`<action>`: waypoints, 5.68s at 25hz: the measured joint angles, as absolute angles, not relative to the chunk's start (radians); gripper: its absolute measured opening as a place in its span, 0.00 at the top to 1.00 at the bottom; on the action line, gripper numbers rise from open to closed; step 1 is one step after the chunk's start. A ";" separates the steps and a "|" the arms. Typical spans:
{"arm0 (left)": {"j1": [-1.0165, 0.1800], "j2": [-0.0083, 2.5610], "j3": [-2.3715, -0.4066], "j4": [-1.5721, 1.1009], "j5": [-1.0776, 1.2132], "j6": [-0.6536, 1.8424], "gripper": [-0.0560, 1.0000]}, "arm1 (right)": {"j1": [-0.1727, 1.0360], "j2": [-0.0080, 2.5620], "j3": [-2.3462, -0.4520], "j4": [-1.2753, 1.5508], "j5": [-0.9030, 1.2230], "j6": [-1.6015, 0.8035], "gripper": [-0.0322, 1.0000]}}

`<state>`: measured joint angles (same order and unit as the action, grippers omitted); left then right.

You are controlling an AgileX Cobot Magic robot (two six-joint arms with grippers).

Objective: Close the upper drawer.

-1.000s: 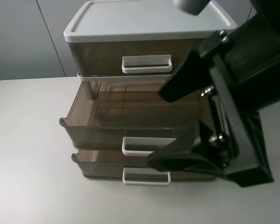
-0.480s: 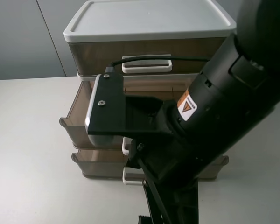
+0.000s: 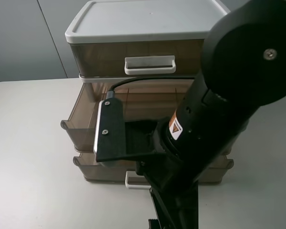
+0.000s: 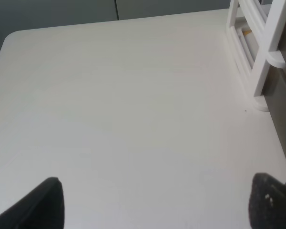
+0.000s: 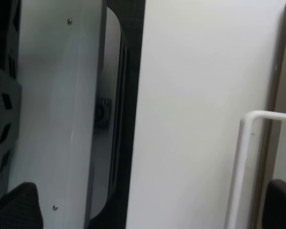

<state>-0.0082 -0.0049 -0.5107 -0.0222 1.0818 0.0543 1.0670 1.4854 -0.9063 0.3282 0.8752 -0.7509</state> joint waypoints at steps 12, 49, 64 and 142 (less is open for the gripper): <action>-0.008 -0.005 -0.511 -0.022 1.082 0.054 0.25 | 1.067 1.489 -0.873 0.210 0.834 -0.719 0.29; -0.008 -0.005 -0.511 -0.022 1.082 0.054 0.25 | 0.905 1.562 -0.873 -0.034 0.547 -0.727 0.29; -0.008 -0.005 -0.511 -0.022 1.082 0.056 0.25 | 0.856 1.594 -0.868 -0.076 0.419 -0.820 0.29; -0.008 -0.005 -0.511 -0.022 1.082 0.056 0.25 | 0.579 0.027 -0.513 0.007 1.097 0.000 0.29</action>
<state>-0.0082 -0.0049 -0.5107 -0.0222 1.0818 0.0562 0.5785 0.0268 -0.5126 0.0067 1.0965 0.0000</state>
